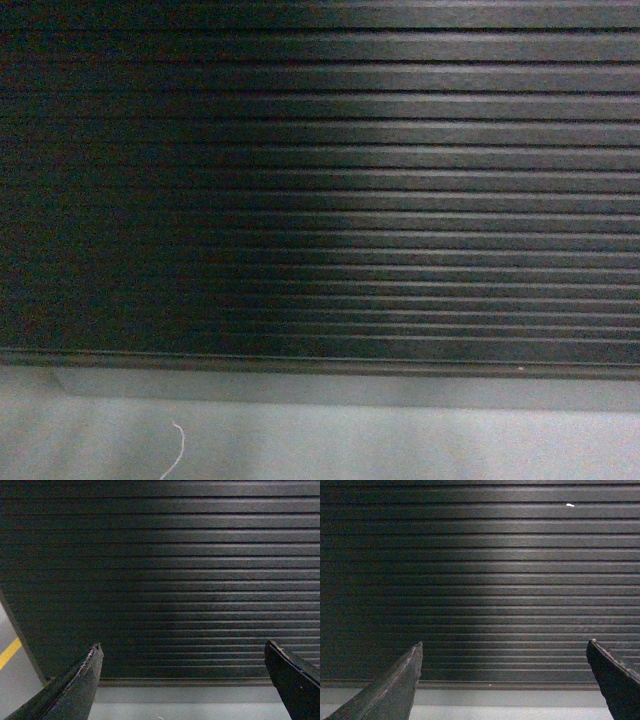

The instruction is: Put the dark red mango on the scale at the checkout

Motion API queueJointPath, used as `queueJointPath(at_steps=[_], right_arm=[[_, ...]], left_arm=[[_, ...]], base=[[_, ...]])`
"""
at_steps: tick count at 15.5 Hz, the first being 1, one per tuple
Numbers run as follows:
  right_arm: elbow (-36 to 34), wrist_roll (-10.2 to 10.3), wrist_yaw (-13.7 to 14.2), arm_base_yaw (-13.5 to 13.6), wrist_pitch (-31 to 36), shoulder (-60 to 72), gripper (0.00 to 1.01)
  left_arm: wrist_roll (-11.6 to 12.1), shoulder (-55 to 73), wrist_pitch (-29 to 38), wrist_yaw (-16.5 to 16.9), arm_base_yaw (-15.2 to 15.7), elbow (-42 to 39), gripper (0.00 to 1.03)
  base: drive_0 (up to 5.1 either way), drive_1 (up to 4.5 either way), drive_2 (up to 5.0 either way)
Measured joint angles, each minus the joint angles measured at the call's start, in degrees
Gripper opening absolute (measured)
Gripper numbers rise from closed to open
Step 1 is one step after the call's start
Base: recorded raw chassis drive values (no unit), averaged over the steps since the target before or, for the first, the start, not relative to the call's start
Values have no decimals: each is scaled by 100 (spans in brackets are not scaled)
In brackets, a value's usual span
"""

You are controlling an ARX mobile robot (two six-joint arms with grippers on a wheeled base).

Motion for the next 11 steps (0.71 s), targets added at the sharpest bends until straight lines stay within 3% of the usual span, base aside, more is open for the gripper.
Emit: queueJointPath(at_steps=[5, 11], right_arm=[[0, 0, 4, 0, 7, 0, 98], [0, 0, 2, 0, -2, 0, 98]], left_arm=[[-2, -2, 4, -9, 0, 0, 98], [-2, -2, 0, -7, 0, 0, 98]], base=[[-5, 373, -383], [0, 0, 0]])
